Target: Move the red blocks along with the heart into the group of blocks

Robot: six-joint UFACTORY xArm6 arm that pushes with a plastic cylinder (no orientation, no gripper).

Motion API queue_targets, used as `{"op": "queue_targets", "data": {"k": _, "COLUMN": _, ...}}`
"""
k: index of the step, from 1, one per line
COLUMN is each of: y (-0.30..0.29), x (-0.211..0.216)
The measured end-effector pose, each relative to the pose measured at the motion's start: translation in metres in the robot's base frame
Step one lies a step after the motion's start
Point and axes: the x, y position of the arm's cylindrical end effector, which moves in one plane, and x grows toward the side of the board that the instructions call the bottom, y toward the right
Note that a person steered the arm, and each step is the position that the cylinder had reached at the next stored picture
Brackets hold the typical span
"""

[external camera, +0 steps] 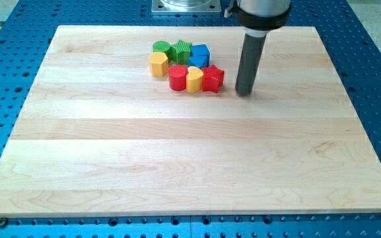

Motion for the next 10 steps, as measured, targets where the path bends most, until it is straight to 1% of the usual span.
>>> {"op": "queue_targets", "data": {"k": 1, "y": -0.020, "x": 0.000}}
{"op": "queue_targets", "data": {"k": 2, "y": -0.005, "x": -0.017}}
{"op": "queue_targets", "data": {"k": 3, "y": -0.011, "x": -0.026}}
{"op": "queue_targets", "data": {"k": 4, "y": -0.036, "x": -0.016}}
{"op": "queue_targets", "data": {"k": 5, "y": -0.044, "x": -0.010}}
{"op": "queue_targets", "data": {"k": 7, "y": -0.039, "x": -0.010}}
{"op": "queue_targets", "data": {"k": 8, "y": -0.041, "x": 0.024}}
{"op": "queue_targets", "data": {"k": 9, "y": -0.092, "x": 0.013}}
{"op": "queue_targets", "data": {"k": 10, "y": -0.092, "x": 0.012}}
